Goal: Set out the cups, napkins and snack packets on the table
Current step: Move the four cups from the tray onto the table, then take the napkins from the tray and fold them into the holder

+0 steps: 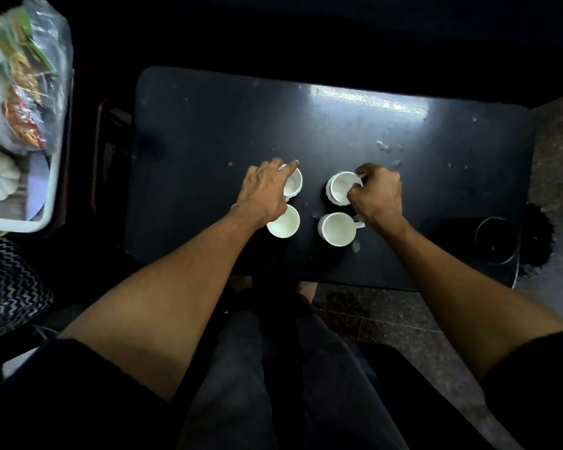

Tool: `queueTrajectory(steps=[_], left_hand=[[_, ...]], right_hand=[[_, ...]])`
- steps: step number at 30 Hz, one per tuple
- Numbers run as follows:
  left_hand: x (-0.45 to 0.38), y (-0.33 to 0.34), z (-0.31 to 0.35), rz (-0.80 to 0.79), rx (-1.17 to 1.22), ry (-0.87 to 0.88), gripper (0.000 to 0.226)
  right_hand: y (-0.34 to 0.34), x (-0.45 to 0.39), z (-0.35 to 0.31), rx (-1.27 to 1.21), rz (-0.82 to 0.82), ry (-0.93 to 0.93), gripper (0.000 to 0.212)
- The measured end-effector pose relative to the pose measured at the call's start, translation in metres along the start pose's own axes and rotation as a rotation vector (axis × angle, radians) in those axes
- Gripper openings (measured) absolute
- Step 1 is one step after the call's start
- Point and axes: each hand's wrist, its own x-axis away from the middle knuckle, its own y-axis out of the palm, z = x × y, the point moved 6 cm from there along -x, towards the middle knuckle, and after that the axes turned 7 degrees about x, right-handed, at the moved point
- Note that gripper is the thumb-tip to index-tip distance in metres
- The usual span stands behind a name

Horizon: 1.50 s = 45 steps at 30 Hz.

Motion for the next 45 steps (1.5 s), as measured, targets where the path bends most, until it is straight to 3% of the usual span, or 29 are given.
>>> queueTrajectory(steps=[8,16,29,34,37,40,45], left_hand=[[0.008,-0.019,-0.016,0.060,0.112,-0.024,0.080],[0.042,-0.068,-0.091,0.233,0.253,-0.152,0.074],[0.159,-0.202,-0.294,0.955,0.488,-0.428,0.048],[0.176,-0.197,-0.372,0.889,0.531,-0.580,0.037],[0.172,-0.190,-0.412,0.855,0.576,-0.663,0.041],[0.165,-0.185,-0.444,0.882,0.819,-0.769,0.053],[0.148,-0.175,-0.476,0.965,1.396,-0.849,0.045]], right_hand=[[-0.014,0.012,-0.035,0.210,0.042,-0.141,0.048],[0.008,0.024,-0.162,0.256,-0.024,-0.469,0.045],[0.107,0.117,-0.465,0.223,-0.037,-0.964,0.030],[0.146,0.141,-0.536,0.269,-0.078,-1.053,0.036],[0.161,0.151,-0.568,0.250,-0.041,-1.148,0.048],[0.179,0.154,-0.598,0.343,-0.014,-1.238,0.074],[0.229,0.137,-0.637,0.580,-0.068,-1.246,0.049]])
